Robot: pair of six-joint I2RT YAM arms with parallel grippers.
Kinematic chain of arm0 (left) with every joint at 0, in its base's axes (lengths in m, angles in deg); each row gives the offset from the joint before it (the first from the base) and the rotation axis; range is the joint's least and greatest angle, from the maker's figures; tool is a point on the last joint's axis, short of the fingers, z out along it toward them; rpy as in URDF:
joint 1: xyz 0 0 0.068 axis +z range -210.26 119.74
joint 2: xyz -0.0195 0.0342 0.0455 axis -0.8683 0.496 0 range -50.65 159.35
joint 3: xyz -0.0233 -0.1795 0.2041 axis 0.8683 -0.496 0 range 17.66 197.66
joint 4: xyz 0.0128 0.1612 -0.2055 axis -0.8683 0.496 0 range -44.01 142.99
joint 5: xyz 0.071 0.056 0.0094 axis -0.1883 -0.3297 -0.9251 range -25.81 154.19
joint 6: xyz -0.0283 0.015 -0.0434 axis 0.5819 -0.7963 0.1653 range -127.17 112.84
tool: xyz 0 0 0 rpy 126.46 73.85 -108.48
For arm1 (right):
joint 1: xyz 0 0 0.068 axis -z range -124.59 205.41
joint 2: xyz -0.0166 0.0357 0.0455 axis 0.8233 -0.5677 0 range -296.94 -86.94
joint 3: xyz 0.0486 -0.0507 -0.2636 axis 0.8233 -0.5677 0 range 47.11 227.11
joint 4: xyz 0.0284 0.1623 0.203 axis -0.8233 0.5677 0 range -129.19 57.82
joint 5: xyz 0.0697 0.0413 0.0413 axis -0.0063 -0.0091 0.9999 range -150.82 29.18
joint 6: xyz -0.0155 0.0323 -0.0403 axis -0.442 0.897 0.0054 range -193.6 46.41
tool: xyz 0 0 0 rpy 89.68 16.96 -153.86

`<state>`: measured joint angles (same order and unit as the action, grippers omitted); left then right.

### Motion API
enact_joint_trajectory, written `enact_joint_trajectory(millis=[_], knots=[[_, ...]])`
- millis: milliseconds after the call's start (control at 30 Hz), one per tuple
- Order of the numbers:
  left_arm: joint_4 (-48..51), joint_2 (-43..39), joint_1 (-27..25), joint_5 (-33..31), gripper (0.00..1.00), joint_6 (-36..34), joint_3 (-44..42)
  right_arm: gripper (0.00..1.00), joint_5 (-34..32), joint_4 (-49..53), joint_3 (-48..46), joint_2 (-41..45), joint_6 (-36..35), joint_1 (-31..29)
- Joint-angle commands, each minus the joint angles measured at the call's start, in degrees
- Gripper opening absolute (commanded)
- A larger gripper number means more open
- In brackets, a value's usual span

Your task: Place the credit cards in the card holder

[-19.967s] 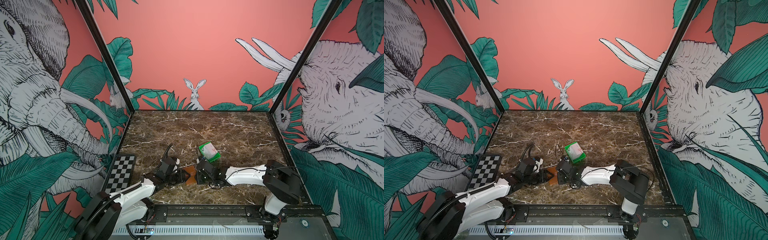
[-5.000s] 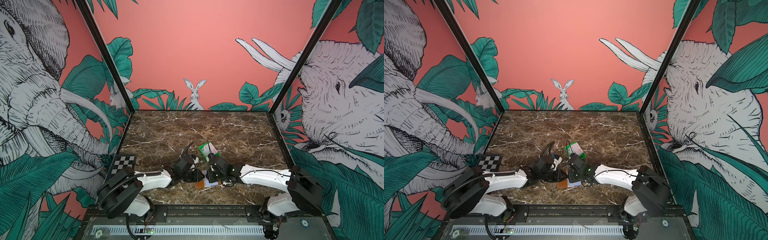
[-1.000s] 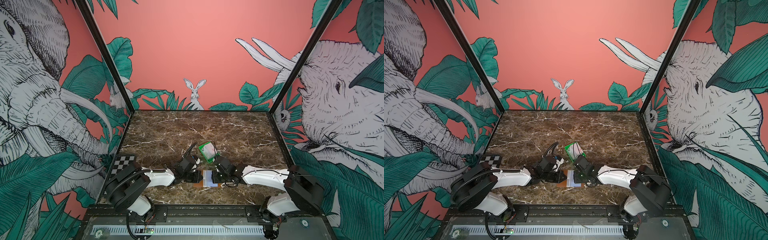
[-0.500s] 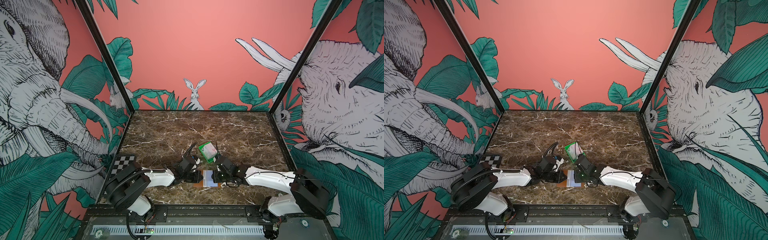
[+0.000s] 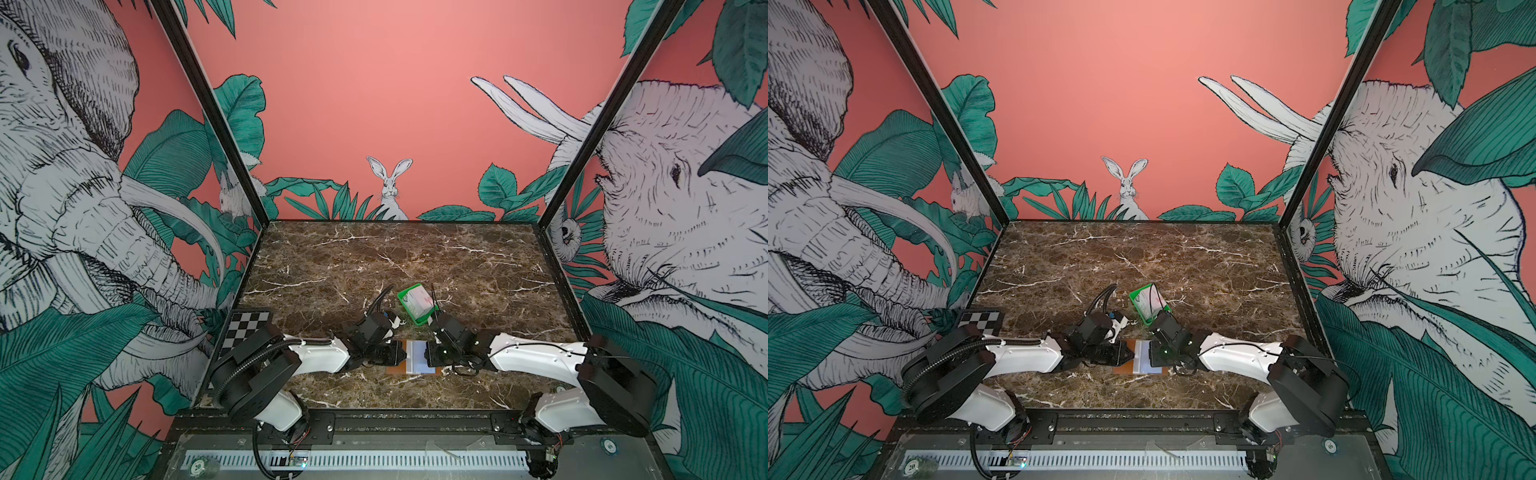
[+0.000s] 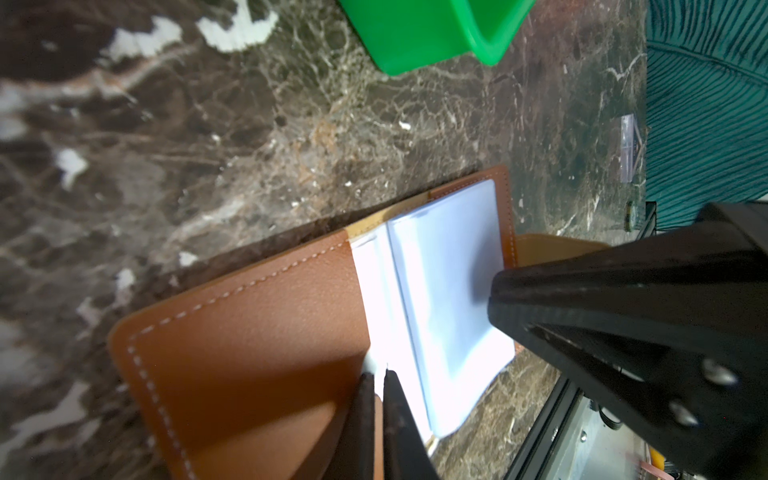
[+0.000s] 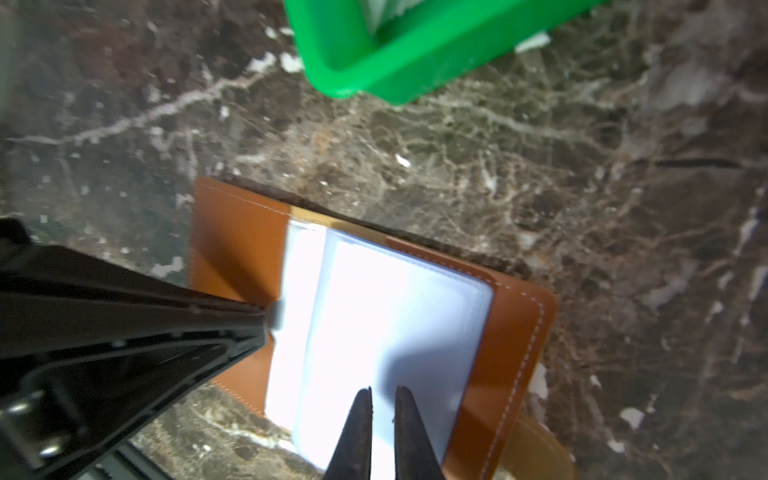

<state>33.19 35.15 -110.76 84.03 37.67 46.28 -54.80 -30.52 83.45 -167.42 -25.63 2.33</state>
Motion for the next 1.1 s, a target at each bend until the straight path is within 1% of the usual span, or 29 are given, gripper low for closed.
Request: enact_joint_trajectory(millis=[0,133,267,500,633,800,933,1067], knots=[[0.32,-1.29,-0.21,-1.46,0.10,0.09,-1.31,0.13,-0.18,-0.52,-0.52,0.40,-0.44,0.18],[0.20,-1.50,-0.22,-1.52,0.10,0.33,-1.55,0.13,-2.15,1.17,-0.60,-1.83,1.32,0.26],[0.15,-1.40,-0.21,-1.60,0.10,0.25,-1.56,0.13,-1.90,2.80,0.93,-4.28,0.91,0.26],[-0.04,-1.75,-0.22,-1.75,0.10,0.45,-1.70,0.13,-0.53,-0.91,0.23,0.55,-0.45,0.17],[-0.17,-1.66,-0.22,-1.73,0.10,0.54,-1.77,0.14,0.05,-1.47,0.49,-0.31,-0.59,0.21],[-0.12,-2.04,-0.21,-1.57,0.10,0.68,-1.81,0.14,-2.17,0.83,0.69,-2.60,1.36,0.21],[0.48,-2.30,-0.21,-1.73,0.10,0.35,-1.55,0.14,-1.34,1.02,1.16,-3.95,0.91,0.22],[0.65,-2.22,-0.21,-1.61,0.11,0.28,-1.48,0.14,-0.60,-0.11,1.03,-1.78,-0.05,0.19]])
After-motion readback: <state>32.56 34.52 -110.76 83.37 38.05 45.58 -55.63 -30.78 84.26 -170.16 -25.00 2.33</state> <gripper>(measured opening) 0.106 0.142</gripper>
